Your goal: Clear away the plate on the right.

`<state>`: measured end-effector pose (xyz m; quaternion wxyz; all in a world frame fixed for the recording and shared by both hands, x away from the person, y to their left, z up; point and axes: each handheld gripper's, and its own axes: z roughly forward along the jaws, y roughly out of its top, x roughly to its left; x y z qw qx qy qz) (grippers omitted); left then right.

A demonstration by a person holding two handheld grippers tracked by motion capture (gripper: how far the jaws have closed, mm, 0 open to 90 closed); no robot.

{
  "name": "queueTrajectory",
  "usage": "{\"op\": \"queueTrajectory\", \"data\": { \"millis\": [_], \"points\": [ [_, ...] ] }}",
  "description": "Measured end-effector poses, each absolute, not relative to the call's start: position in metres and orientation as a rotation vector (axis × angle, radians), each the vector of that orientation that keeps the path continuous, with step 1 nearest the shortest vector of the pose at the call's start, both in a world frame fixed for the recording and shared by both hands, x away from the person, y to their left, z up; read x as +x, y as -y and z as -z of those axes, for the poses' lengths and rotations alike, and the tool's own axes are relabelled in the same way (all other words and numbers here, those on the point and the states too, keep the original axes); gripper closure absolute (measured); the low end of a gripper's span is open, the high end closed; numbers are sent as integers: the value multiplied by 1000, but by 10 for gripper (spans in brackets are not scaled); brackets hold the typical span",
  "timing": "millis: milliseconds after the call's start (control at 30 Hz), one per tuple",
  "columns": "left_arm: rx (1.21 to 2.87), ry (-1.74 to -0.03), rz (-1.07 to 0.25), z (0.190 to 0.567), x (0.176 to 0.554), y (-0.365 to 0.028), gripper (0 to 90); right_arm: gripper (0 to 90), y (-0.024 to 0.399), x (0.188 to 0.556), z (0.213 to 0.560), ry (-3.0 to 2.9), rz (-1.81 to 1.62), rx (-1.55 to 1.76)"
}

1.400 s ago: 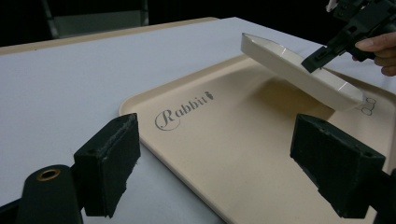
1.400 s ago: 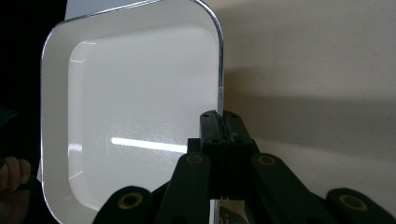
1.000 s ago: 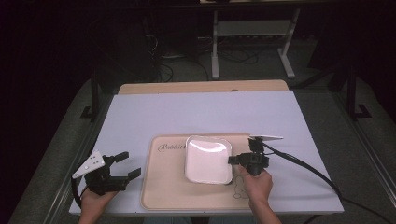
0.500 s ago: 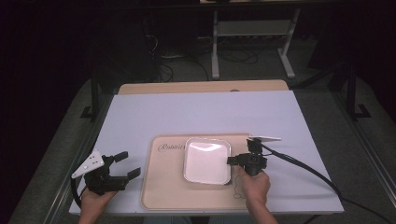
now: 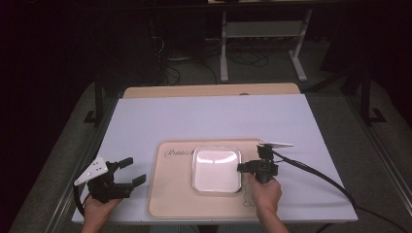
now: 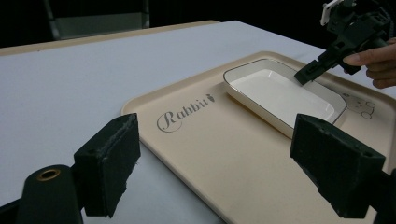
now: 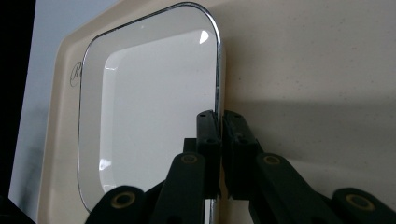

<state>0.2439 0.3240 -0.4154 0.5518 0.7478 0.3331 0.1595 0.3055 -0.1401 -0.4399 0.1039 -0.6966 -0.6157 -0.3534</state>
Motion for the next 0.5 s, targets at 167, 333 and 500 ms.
{"op": "queueTrajectory", "data": {
  "millis": [167,333,500],
  "points": [
    [1769,-787,-379,415,244,-324,158,850,140,304,442,1810,1040,-2064],
    [1769,-788,-378,415,244,-324,157,846,141,301,444,1807,1053,-2067],
    [1769,-788,-379,415,244,-324,157,840,142,296,445,1796,1069,-2064]
  ]
}}
